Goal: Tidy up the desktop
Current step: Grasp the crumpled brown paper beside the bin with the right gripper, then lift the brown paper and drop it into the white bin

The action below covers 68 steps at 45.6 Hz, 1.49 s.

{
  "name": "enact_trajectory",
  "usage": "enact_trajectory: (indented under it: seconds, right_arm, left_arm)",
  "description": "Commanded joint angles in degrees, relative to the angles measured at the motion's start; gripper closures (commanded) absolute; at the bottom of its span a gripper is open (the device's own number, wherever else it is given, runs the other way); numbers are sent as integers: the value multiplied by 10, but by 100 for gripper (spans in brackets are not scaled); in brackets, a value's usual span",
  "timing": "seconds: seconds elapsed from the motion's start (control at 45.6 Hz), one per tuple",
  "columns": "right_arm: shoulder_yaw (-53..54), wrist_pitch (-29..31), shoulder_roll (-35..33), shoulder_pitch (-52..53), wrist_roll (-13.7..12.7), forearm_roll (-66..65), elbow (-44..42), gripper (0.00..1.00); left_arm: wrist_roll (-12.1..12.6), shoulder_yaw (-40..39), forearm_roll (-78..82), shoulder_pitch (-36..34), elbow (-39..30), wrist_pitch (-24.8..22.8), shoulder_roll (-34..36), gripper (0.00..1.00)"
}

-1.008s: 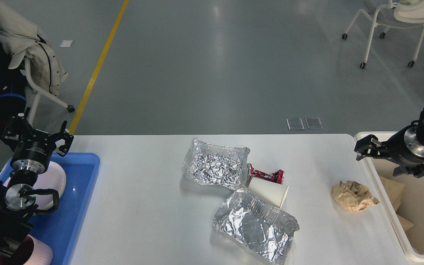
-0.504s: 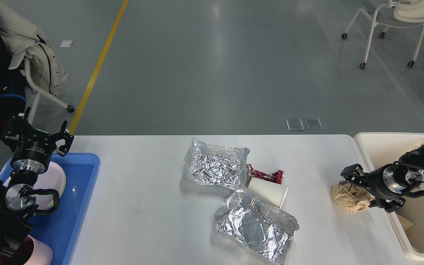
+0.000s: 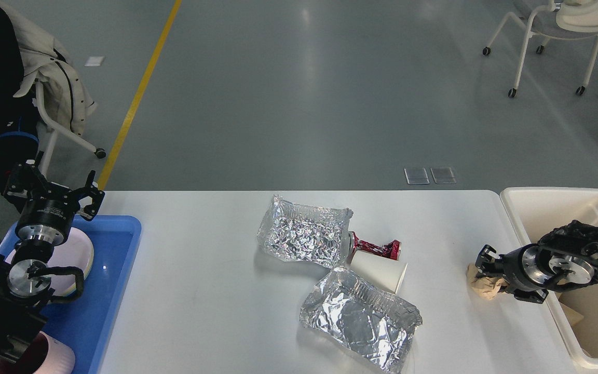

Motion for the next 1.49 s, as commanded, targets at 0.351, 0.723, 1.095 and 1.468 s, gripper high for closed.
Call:
enact_trajectory:
  seconds: [0.351,0.723,1.095,1.468]
  right_arm:
    - [-16,-3,-37,79,-10,-1,46,100]
    - [-207,91,-13,449,-11,5,258,100]
    - [-224,195,110,649,-6,7,409,100]
    - [-296,160,19,536,-7,-4,284,100]
  left_arm:
    - [0,0,0,0,0,0,0,2]
    - [0,0,0,0,0,0,0,2]
    - [0,0,0,0,0,0,0,2]
    - [0,0,0,0,0,0,0,2]
